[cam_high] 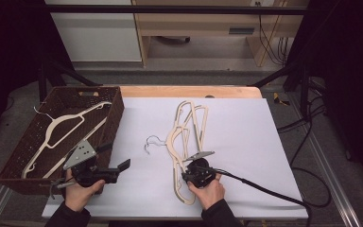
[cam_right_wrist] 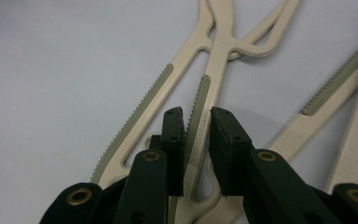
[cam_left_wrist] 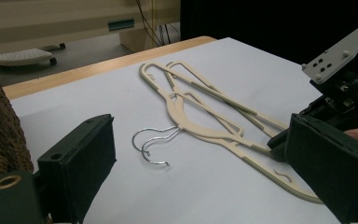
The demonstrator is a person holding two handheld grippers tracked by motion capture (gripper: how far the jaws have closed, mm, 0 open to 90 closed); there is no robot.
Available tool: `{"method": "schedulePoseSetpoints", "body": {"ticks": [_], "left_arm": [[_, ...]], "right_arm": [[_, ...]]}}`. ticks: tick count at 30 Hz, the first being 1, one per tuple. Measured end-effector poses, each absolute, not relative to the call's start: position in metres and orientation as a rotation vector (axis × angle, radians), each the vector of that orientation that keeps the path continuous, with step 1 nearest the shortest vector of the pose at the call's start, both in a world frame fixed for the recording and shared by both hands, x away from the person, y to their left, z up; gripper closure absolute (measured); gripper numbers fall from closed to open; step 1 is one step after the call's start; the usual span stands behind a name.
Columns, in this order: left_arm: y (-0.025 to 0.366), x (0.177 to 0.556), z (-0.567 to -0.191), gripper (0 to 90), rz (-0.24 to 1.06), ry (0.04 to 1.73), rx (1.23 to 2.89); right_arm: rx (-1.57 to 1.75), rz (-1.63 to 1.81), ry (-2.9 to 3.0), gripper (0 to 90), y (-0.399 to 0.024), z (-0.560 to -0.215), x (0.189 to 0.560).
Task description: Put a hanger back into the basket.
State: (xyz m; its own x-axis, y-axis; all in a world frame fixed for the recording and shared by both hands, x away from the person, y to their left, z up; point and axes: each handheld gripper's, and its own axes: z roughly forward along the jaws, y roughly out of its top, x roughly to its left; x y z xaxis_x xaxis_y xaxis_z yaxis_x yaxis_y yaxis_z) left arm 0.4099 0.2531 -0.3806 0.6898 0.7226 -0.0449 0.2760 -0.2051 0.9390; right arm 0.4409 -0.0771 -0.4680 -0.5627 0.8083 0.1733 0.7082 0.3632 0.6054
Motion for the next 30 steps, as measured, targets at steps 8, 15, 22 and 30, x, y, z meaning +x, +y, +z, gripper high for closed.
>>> {"method": "schedulePoseSetpoints", "body": {"ticks": [8, 15, 22, 30], "left_arm": [[0.248, 0.409, -0.382, 8.4, 0.493, 0.787, 1.792], [0.243, 0.409, -0.385, 8.6, 0.492, 0.785, 1.801], [0.236, 0.411, -0.392, 8.8, 0.477, 0.784, 1.825], [0.216, 0.425, -0.402, 9.7, 0.455, 0.776, 1.884]], "right_arm": [[1.342, 0.998, 2.408, 66.9, -0.077, -0.471, 0.444], [1.365, 0.948, 2.337, 78.2, -0.074, -0.474, 0.441], [1.425, 0.955, 2.344, 79.8, -0.079, -0.471, 0.446], [1.410, 1.055, 2.335, 80.0, -0.095, -0.459, 0.446]]}}
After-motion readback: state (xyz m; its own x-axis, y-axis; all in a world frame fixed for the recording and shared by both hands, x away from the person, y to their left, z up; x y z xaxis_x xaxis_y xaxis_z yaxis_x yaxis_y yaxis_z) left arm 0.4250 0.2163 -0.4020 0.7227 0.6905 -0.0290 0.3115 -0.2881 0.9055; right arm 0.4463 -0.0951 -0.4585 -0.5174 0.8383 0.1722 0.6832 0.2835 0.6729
